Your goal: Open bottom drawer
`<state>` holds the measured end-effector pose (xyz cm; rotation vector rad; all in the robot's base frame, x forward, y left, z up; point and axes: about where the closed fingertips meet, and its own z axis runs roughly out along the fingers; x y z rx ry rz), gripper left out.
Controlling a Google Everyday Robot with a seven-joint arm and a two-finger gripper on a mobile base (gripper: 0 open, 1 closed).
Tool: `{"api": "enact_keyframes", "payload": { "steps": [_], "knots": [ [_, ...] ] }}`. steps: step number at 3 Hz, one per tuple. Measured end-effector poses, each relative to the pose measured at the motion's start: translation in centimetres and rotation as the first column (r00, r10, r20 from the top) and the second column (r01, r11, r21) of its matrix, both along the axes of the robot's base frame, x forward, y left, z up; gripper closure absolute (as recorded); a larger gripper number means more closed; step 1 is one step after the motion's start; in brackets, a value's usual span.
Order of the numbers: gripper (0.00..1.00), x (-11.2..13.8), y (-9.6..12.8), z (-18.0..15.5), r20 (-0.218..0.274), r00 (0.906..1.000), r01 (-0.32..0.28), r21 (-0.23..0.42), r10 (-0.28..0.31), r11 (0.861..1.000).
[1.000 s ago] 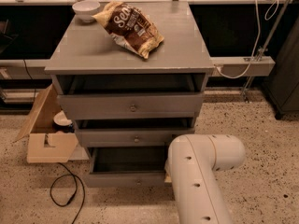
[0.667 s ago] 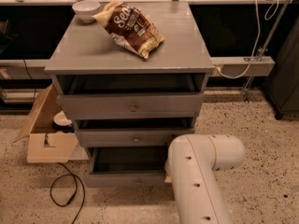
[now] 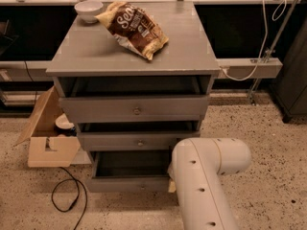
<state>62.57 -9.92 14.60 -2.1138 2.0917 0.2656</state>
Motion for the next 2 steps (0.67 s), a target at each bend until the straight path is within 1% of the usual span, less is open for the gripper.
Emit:
{"api": "enact_keyframes", "payload": {
  "steps": [1,2],
  "knots": [
    [0.0,0.0,0.0,0.0,0.0,1.0,0.0,0.0,0.0,1.0],
    [0.0,-1.5,0.3,0.5,-0.029,0.9996,-0.005,0.004,0.005,1.0]
  ]
}}
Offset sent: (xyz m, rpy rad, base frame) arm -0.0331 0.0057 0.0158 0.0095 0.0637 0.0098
